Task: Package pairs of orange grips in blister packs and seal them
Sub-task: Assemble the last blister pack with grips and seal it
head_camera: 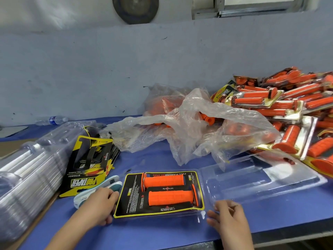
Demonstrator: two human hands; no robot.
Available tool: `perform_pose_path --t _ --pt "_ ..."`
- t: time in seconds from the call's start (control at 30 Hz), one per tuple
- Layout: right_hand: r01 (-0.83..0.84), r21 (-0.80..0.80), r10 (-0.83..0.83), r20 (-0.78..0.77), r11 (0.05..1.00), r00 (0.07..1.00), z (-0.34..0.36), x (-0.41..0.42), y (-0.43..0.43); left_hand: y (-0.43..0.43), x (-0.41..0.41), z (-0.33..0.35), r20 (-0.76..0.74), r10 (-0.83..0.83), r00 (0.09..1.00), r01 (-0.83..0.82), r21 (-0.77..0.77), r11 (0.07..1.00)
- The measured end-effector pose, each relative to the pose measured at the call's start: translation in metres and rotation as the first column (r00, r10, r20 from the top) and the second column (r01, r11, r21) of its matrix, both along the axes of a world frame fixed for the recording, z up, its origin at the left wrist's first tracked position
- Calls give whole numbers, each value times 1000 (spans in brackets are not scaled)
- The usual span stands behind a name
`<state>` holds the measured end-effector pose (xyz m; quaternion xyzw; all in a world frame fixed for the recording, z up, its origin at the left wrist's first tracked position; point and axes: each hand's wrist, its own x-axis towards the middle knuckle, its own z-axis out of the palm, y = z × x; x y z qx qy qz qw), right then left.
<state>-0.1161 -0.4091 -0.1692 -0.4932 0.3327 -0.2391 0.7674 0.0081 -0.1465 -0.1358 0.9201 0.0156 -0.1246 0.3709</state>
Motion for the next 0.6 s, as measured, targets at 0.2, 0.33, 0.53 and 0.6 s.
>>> perform_pose_path --t 0.2,0.33,0.53,0.6 --pt "29 -524 -9 41 851 999 -4 -8 18 7 3 -2 30 -4 1000 4 18 1000" --pt "91 -951 36 107 297 994 -2 -10 10 8 5 -5 46 -24 999 22 57 998" --pt "136 -914 125 95 -382 988 -7 -5 -9 12 6 -8 70 -48 996 44 55 997" --pt "159 -847 156 91 -507 983 -8 -1 -19 12 7 -10 57 -43 997 41 43 998"
